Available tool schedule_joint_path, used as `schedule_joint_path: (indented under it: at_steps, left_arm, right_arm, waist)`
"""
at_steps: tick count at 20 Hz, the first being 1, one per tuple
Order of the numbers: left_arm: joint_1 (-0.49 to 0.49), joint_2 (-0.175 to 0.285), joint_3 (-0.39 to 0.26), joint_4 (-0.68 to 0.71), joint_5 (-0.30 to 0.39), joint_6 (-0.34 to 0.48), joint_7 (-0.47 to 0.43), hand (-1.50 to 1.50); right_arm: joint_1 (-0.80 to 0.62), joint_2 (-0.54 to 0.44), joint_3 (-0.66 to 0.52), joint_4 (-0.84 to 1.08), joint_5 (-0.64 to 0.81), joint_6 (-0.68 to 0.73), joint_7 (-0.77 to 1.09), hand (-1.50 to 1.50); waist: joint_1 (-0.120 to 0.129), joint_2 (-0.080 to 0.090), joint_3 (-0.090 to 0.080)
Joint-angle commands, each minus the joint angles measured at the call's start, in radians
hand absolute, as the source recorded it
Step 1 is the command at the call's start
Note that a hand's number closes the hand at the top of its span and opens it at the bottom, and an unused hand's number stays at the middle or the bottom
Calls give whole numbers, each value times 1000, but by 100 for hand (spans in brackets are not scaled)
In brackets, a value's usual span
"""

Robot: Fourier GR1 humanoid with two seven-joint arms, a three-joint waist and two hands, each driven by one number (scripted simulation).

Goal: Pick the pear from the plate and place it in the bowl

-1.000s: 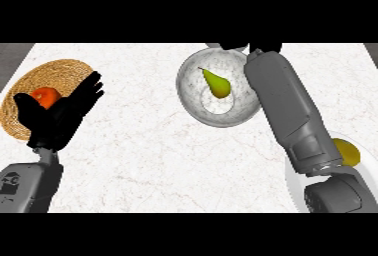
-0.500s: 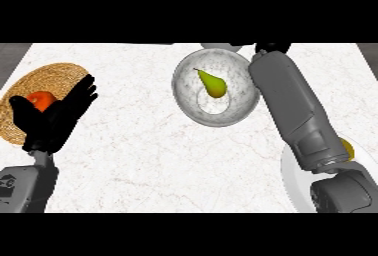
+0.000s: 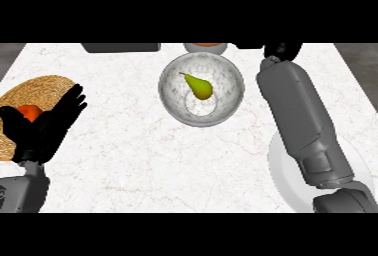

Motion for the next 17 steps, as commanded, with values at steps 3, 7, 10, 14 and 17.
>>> schedule_joint_path:
  at_steps: [3,7,10,14,17]
  left_arm:
    - [17,17,30,-7,15,2,19,0]
    - [57,6,27,-19,11,5,11,0]
    - [71,12,23,-39,3,6,15,0]
    - [49,17,33,-34,11,5,19,0]
    - [69,8,27,-71,15,12,39,0]
  right_arm:
    - [151,40,124,-336,3,154,21,-150]
    - [235,80,184,-586,-76,235,8,-150]
    - [355,81,259,-764,-150,274,37,-150]
    - [498,82,400,-1015,-229,244,91,-150]
    - [661,82,507,-1196,-162,282,140,150]
  waist:
    - [-48,-18,0]
    - [-62,-27,1]
    - [-59,-28,2]
    - [-56,-23,3]
    - [-59,-23,2]
